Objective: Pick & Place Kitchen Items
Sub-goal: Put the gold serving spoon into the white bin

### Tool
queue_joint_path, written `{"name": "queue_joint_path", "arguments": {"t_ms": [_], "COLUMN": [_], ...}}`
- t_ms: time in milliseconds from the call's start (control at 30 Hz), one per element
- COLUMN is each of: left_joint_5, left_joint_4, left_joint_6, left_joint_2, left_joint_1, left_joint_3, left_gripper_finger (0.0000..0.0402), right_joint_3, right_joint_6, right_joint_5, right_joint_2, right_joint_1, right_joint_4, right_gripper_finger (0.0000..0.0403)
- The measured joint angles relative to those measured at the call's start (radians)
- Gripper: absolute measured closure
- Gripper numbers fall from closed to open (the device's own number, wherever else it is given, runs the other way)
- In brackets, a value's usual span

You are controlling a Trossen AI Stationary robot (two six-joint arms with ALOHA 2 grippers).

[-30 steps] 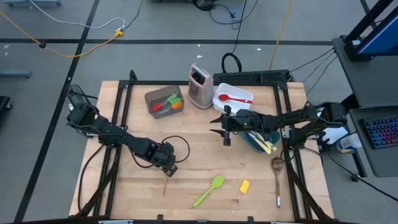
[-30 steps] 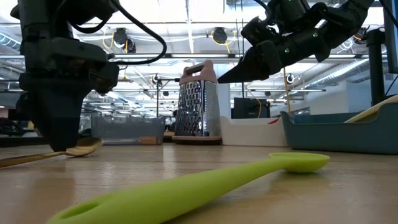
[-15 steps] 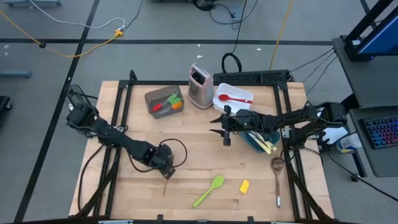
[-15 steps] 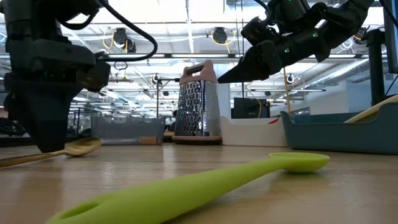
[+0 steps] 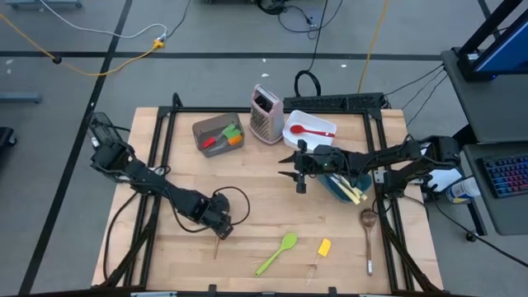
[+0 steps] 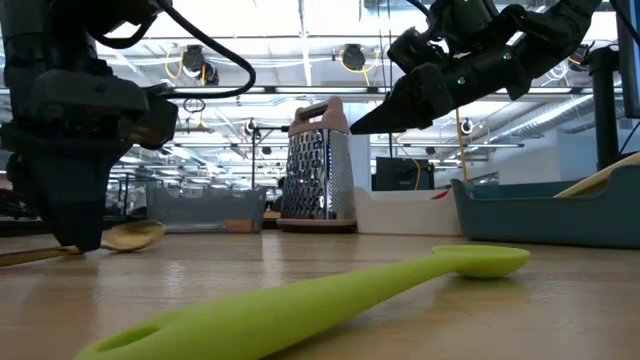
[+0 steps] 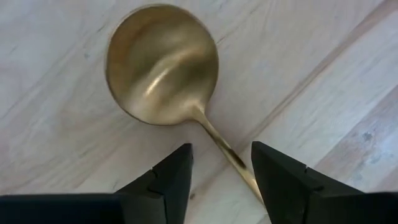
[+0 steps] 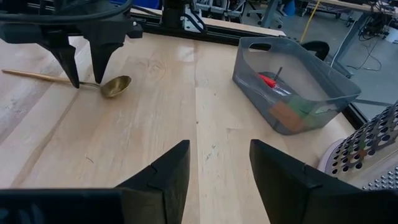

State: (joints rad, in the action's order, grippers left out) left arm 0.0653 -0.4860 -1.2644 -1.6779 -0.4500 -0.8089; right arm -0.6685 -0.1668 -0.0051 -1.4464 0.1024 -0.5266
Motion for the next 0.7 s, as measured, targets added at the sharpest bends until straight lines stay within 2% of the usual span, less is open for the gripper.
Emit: {"name": "queue_joint_path", "arguments": {"t_ms": [267, 633, 700], "left_joint_5": [0.079, 0.175, 0.190], "left_joint_4": [-0.063, -0.094, -0.091], "left_joint_6": [0.028, 0.055, 0.044], "left_joint_2": [0.002, -0.001, -0.001], "left_joint_1": [-0.007, -0.006, -0.006], "left_joint_3": [0.000, 0.005, 0.004], "left_gripper_finger": [0.0237, 0.0376, 0.0392], "right_joint_3": [0.000, 0.000, 0.000], "right_joint_6": [-0.001, -0.001, -0.001], "right_joint_5": [0.000, 0.000, 0.000], "right_joint_2": [0.000, 0.000, 0.000], "right_joint_1": [0.000, 0.000, 0.000], "right_joint_4": [0.000, 0.000, 0.000], "right_gripper_finger": [0.0242, 0.0243, 0.0244]}}
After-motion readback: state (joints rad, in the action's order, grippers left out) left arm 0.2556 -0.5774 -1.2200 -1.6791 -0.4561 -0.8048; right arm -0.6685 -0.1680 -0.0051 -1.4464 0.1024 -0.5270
